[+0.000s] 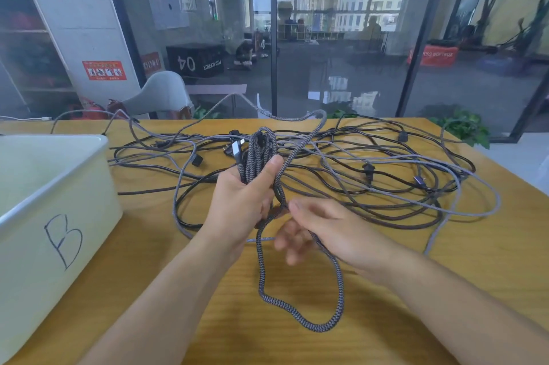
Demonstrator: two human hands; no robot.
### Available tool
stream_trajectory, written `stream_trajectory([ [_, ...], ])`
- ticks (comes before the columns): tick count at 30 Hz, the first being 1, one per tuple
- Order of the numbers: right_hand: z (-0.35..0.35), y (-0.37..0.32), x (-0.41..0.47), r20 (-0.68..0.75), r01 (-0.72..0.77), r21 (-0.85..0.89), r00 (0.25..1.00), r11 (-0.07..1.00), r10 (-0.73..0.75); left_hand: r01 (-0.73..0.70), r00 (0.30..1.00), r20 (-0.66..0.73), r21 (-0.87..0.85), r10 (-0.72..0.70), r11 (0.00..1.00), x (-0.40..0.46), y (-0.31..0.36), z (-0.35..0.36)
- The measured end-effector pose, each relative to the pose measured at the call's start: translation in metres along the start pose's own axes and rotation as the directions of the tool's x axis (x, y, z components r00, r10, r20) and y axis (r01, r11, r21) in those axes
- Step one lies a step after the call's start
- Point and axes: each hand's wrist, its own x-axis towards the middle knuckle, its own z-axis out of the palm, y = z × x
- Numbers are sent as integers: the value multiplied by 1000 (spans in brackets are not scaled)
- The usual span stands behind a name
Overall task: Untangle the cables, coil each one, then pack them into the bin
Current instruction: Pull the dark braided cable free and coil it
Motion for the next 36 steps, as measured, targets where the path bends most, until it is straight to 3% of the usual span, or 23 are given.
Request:
stream_trajectory([
  [4,-11,4,6,-113,16,113,994,994,-3,-4,999,-37,27,5,1000,2,0,-4],
  [9,-27,2,4,-98,52,245,995,968,-28,45,990,-136,-17,-46,999,10,-1,-13],
  [12,-31,1,-2,-74,184,-147,978,972,-196,47,976,-211,-28,-52,998,16,-5,-22],
  [15,-37,-2,-12,65,359,-566,917,742,-394,36,966,-254,-47,-47,998,19,-9,-27],
  [18,-35,-2,-13,192,499,-696,822,516,-536,36,956,-288,-62,-52,997,21,-11,-28],
  [21,-29,6,-6,209,558,-696,760,452,-616,43,954,-295,-60,-58,997,21,-12,-30],
  [24,-30,13,-2,122,540,-694,740,476,-661,50,951,-303,-60,-66,997,23,-12,-33],
  [28,-35,9,-2,-141,481,-623,706,616,-694,54,961,-269,-31,-60,998,23,-15,-34],
  [32,-40,9,6,-467,290,-454,728,843,-502,69,974,-219,37,-59,997,16,-17,-19],
  [36,-53,19,15,-562,97,-321,781,942,-272,69,980,-193,64,-55,996,11,-18,-9],
])
